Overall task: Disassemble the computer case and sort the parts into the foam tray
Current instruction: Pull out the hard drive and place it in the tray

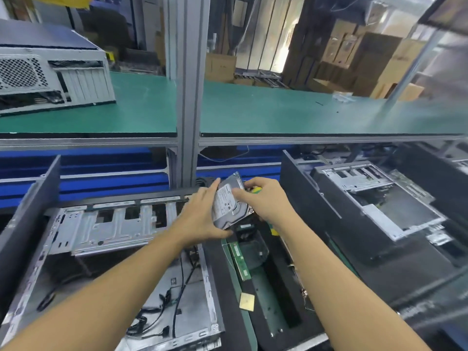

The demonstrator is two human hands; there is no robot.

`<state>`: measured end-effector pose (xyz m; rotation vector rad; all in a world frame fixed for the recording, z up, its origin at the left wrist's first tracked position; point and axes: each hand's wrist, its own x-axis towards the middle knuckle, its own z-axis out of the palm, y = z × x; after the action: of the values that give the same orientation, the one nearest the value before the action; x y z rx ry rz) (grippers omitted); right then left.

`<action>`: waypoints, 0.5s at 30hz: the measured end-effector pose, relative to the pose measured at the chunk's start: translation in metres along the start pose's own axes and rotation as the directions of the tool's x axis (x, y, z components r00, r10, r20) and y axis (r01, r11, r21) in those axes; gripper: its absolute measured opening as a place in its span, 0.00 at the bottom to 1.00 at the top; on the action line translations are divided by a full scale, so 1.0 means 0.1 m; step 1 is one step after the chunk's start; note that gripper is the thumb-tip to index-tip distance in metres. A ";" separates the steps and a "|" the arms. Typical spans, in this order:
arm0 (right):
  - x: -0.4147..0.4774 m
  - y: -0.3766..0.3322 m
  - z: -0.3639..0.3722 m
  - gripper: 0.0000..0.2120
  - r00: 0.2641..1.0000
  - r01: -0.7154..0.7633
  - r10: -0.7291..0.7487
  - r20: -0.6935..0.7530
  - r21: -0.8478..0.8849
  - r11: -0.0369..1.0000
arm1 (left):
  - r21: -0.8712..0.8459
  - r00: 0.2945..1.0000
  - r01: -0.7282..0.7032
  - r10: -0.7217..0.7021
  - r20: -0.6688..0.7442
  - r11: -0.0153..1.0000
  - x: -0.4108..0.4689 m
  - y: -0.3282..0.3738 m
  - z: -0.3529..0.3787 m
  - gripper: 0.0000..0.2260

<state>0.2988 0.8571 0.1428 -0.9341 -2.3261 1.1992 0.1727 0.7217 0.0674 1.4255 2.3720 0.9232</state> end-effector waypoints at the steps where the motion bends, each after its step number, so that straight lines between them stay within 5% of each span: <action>1: 0.01 0.08 -0.10 0.14 1.000 -0.007 0.007 -0.009 -0.043 0.999 | -0.003 1.000 -0.009 0.009 0.006 1.000 0.07 0.04 0.08 0.59; 11: 0.14 0.90 -0.64 0.11 0.970 -0.156 0.220 0.104 -0.429 0.890 | -0.050 0.949 -0.059 0.071 0.306 0.997 0.54 0.30 1.13 0.61; 15: 0.14 1.25 -0.64 0.21 0.953 -0.231 0.295 0.072 -0.458 0.858 | 0.066 0.828 0.052 -0.080 0.555 0.996 0.67 0.19 1.38 0.60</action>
<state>0.3751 0.9563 0.0775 -1.4045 -2.7197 0.8518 0.2190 0.8405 -0.0198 1.3793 1.9871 0.3536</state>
